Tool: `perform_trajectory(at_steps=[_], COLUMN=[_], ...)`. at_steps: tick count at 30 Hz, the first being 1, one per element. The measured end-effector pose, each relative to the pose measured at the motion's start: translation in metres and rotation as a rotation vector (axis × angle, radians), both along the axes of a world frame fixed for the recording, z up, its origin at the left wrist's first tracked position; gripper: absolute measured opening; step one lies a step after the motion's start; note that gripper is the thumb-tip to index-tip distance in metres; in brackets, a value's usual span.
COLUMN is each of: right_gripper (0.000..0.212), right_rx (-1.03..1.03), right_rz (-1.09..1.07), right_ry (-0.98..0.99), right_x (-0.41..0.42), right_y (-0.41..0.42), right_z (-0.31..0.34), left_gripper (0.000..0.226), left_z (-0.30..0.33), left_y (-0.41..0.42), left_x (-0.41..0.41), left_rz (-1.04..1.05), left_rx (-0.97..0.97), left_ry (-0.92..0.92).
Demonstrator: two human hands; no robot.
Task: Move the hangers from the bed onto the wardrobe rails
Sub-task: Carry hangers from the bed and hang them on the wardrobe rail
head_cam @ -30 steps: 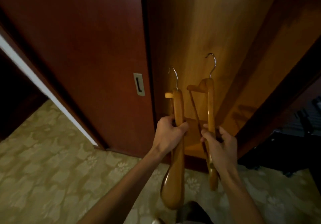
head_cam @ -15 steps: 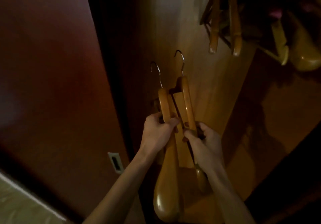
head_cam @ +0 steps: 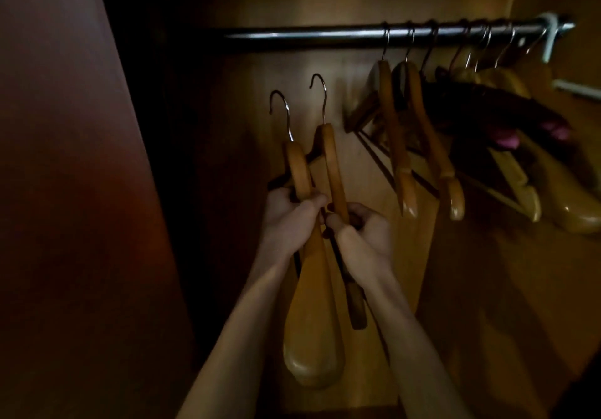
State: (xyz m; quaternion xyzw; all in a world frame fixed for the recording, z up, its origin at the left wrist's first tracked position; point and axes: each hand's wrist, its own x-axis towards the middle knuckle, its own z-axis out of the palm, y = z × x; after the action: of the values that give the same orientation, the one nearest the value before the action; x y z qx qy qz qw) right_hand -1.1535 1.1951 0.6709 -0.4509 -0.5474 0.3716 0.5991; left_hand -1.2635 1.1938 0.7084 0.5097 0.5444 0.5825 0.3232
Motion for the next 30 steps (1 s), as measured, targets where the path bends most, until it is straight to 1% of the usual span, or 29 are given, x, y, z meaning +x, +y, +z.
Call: perform_trajectory(at_steps=[3,6,10,13,18,22,26,30], right_gripper=[0.010,0.011,0.010,0.011,0.019,0.020,0.016,0.014], right_rx=[0.052,0.092,0.149,0.174,0.193,0.180,0.147,0.103], right_rz=[-0.056,-0.104,-0.152,-0.173,-0.192,-0.192,-0.169,-0.150], right_ry=[0.027,0.033,0.013,-0.007,-0.066,-0.074,-0.102,-0.117], right_x=[-0.003,0.002,0.014,0.023,0.037,0.047,0.057,0.067], right_y=[0.015,0.027,0.036,0.040,0.051,0.056,0.059,0.062], right_z=[0.019,0.031,0.047,0.062,0.088,0.099,0.100,0.102], left_gripper=[0.012,0.016,0.028,0.023,0.024,0.023,0.027,0.023], left_z=[0.018,0.030,0.047,0.062,0.086,0.094,0.093,0.095], left_y=[0.017,0.030,0.042,0.045,0.051,0.056,0.057,0.060], left_x=[0.003,0.012,0.022,0.029,0.041,0.049,0.054,0.060], left_rz=[0.003,0.002,-0.029,-0.052,-0.066,-0.076,-0.069,-0.045], left_rx=[0.068,0.117,0.114,0.131,0.133,0.127,0.152,0.157], left_ry=[0.056,0.096,0.125,0.106,0.129,0.142,0.194,0.236])
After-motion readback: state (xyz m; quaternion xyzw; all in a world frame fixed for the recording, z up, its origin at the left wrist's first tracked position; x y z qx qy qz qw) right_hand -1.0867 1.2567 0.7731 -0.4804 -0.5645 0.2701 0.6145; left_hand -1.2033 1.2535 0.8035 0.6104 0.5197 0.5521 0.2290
